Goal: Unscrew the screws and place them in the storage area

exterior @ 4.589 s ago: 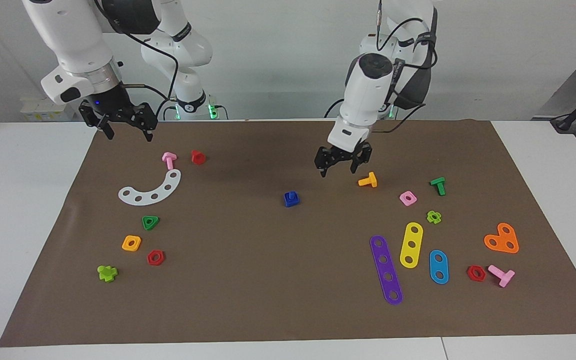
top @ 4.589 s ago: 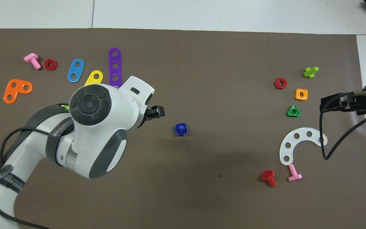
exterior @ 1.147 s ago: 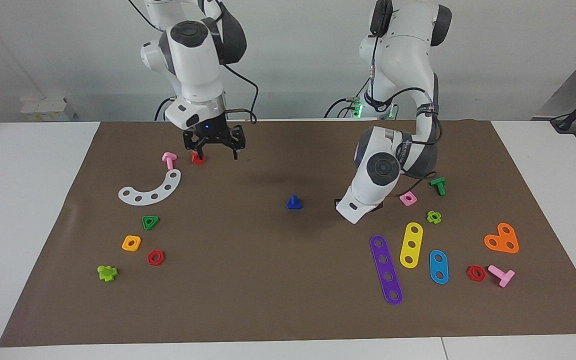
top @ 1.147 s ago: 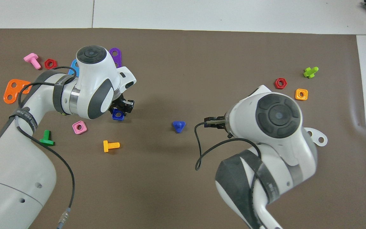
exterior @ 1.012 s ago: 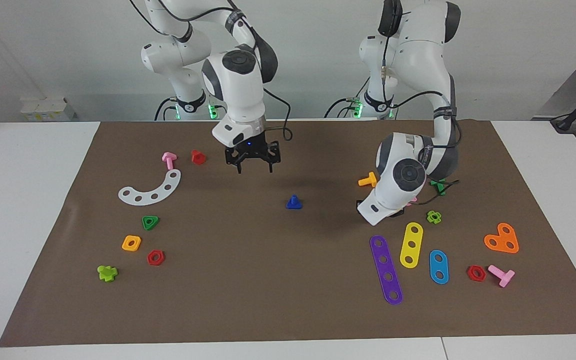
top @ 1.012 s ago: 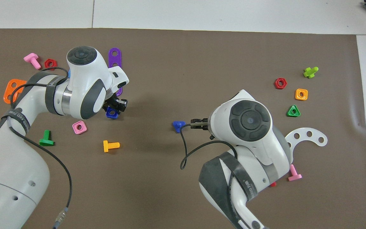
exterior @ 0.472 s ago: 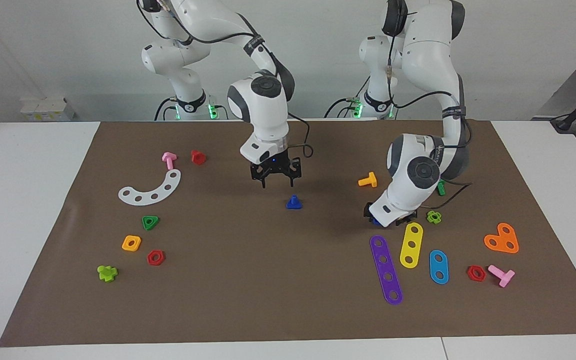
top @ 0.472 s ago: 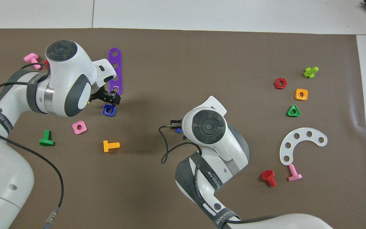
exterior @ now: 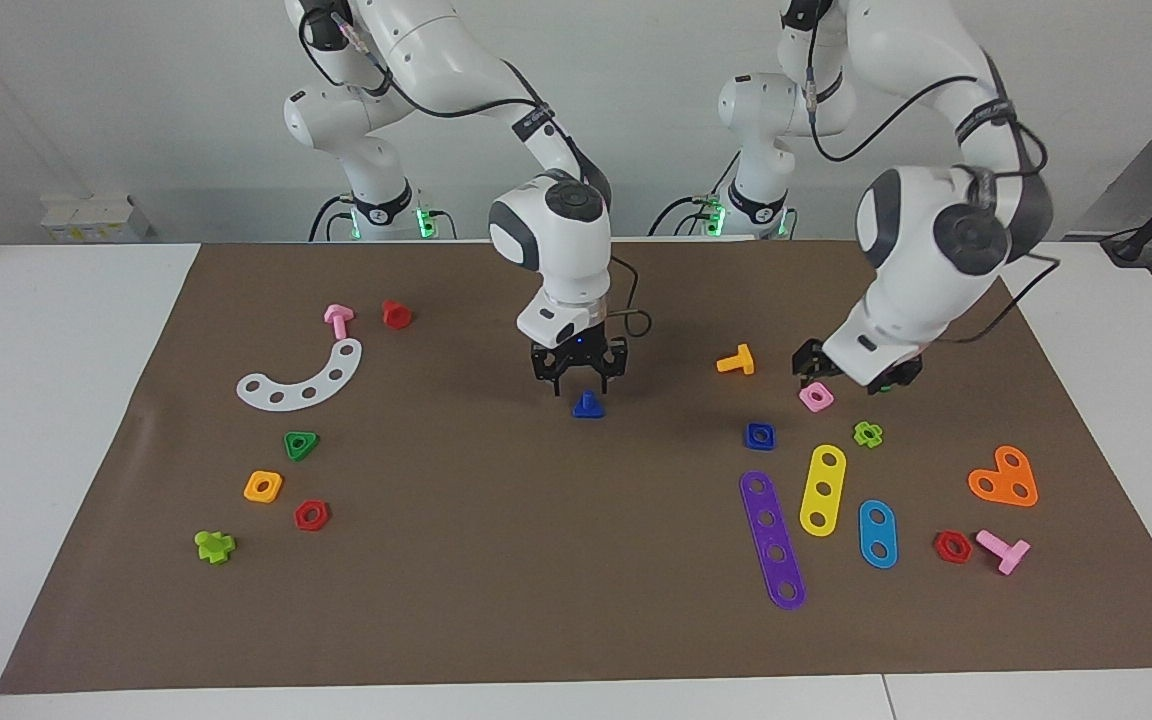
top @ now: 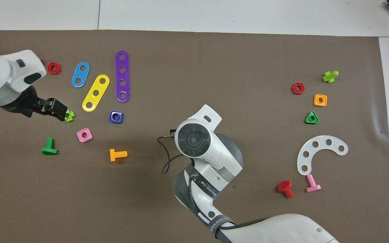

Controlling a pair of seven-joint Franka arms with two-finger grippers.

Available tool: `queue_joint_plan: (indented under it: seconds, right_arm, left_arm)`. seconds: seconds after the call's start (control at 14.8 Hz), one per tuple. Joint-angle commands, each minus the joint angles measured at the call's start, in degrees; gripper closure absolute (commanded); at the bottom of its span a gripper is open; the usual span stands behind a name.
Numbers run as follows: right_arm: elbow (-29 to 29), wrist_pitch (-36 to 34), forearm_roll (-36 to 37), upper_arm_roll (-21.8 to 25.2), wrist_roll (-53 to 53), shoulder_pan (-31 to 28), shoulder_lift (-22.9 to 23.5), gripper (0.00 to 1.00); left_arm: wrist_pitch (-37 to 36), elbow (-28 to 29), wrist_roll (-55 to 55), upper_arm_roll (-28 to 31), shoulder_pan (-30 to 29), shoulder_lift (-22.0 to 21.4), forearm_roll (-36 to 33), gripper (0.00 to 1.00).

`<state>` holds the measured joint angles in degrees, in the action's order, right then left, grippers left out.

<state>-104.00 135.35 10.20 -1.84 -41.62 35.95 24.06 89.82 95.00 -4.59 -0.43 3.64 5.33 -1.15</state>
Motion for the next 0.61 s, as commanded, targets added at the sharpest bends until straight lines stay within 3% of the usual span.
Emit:
queue_joint_plan:
  seconds: [0.0,0.07,0.13,0.27,0.54]
  right_arm:
    - [0.8,1.3,1.8,0.2,-2.5,0.5,1.3,0.53]
    - [0.8,1.0,1.8,0.2,-2.5,0.5,1.3,0.8]
    - [0.8,0.8,1.8,0.2,-2.6,0.6,1.3,1.0]
    - [-0.6,0.4,1.8,0.2,-2.4,0.2,0.0,1.0]
    - [-10.5,0.8,1.8,0.2,4.2,-4.8,-8.8,1.0]
  left_arm:
    - [-0.5,8.9,-1.6,-0.6,-4.9,-8.8,-0.9,0.05]
    - [-0.1,10.5,-1.6,-0.6,-5.7,-10.8,-0.9,0.05]
    - [0.0,10.3,-1.1,-0.6,-6.1,-11.4,-0.9,0.05]
    - [1.7,6.7,-0.8,-0.7,-6.1,-11.2,-0.9,0.0]
    - [10.1,4.3,4.7,-1.1,-5.2,-10.4,-0.3,0.0]
